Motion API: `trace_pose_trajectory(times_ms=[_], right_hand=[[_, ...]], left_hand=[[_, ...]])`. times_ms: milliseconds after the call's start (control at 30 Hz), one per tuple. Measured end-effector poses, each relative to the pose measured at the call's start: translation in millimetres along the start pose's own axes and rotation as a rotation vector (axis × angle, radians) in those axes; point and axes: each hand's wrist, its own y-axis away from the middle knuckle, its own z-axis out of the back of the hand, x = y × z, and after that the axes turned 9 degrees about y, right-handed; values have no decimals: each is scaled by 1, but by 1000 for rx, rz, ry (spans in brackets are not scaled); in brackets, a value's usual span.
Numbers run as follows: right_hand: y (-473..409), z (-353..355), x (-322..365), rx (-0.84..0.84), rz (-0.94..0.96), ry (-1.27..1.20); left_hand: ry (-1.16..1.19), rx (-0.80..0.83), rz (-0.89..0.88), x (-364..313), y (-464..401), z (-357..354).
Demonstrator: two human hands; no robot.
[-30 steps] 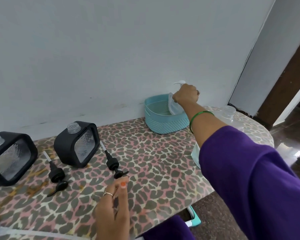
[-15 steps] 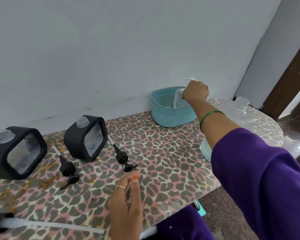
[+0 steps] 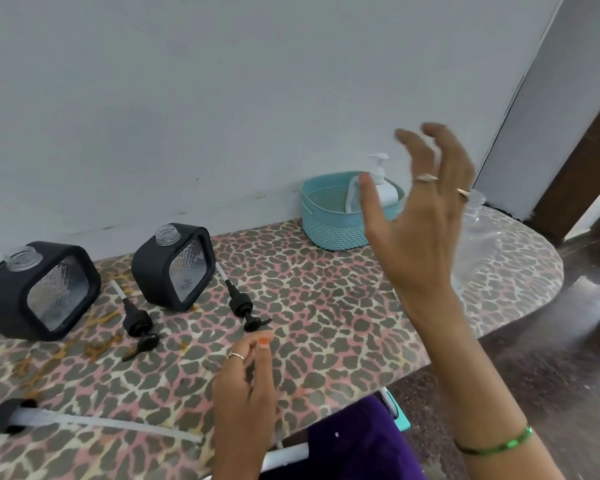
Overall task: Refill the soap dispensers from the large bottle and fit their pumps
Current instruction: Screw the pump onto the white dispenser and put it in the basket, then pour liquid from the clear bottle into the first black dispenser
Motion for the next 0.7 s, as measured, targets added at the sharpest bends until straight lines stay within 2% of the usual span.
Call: trace_pose_trajectory(times_ms=[100, 200, 267, 333, 400, 533, 700], right_hand=[[8, 9, -28, -25, -165, -22], [32, 5, -53, 102, -386, -53], [55, -4, -50, 333, -438, -260], [72, -11, -67, 398, -553, -255], [80, -10, -84, 388, -634, -264], [81, -2, -113, 292, -649, -248], [74, -4, -106, 293, -598, -338]], left_hand=[[0, -26, -7, 7, -8, 7], [-22, -8, 11, 5, -9, 16], [-65, -198, 12, -1, 19, 29], [-41, -175, -41, 0, 17, 24], [-56, -131, -64, 1, 10, 15], [-88, -52, -88, 4, 4, -8], [-137, -97, -98, 7, 2, -6]])
